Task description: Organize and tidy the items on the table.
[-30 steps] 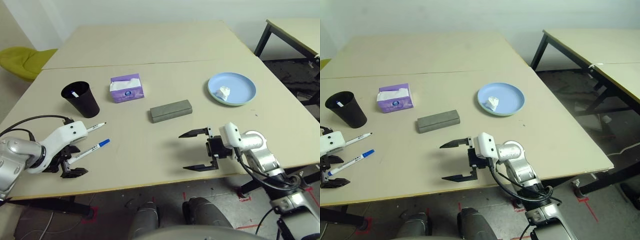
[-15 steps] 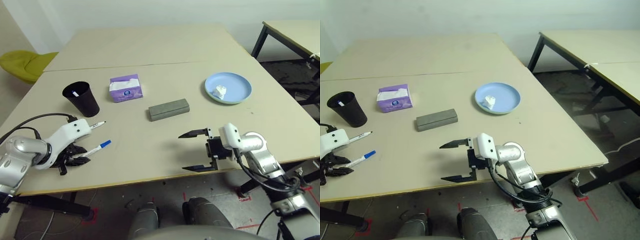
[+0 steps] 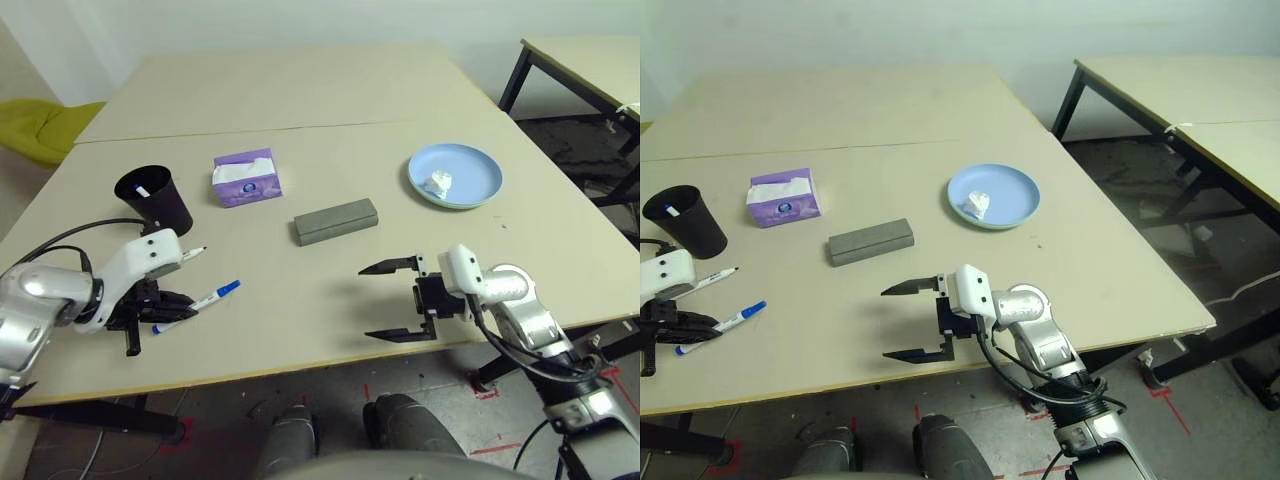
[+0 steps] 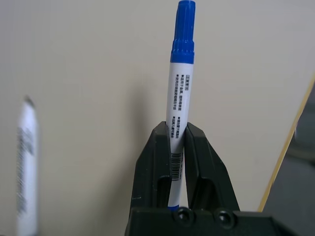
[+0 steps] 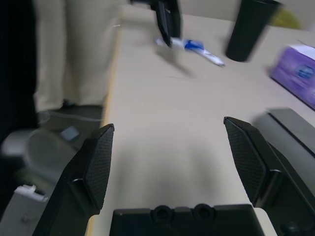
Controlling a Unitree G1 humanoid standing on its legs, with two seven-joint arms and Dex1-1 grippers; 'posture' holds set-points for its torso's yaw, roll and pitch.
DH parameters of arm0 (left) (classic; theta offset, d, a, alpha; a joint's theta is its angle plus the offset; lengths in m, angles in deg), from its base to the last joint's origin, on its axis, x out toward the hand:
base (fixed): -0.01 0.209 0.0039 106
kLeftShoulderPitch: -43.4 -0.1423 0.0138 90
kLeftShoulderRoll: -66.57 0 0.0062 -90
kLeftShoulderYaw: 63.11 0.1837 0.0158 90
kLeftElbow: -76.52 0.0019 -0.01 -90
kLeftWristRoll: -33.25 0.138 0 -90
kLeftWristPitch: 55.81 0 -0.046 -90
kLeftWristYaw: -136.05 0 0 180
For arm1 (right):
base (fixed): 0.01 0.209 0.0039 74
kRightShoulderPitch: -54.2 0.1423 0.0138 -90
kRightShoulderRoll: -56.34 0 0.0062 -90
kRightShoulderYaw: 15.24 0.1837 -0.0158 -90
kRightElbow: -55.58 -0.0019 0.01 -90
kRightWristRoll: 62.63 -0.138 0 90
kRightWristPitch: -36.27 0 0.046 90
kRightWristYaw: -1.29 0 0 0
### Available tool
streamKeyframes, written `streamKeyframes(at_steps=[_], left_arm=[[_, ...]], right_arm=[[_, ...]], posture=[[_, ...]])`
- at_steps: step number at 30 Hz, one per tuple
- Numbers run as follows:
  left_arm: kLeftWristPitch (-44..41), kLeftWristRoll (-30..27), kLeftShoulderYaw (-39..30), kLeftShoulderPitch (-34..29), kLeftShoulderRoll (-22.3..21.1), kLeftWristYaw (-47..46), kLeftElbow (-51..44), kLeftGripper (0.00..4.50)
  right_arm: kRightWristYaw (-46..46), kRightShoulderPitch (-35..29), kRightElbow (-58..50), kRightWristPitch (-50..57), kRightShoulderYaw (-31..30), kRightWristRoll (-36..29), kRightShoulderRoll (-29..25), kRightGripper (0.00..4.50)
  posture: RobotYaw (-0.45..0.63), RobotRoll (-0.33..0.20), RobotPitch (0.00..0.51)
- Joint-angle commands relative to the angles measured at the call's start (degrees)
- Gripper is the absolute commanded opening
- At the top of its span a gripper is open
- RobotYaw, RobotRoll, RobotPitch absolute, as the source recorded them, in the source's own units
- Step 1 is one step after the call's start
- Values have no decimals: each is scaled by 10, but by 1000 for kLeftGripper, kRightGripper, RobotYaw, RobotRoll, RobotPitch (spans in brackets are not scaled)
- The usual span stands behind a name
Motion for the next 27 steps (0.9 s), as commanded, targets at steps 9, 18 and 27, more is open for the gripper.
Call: streamKeyframes(at_steps=[9, 18, 27], left_arm=[[-16, -78, -177, -14, 129, -163, -51, 248], [5, -65, -232, -4, 170, -281, 9, 248], [47, -39, -205, 91, 163, -344, 101, 248]], right_arm=[[-166, -18, -31, 141, 55, -7, 30, 4500], [-183, -31, -38, 152, 51, 2, 27, 4500], [-204, -26, -29, 145, 43, 33, 22, 4500]], posture=[[-78, 0, 73], [-60, 0, 75], [-63, 0, 66]])
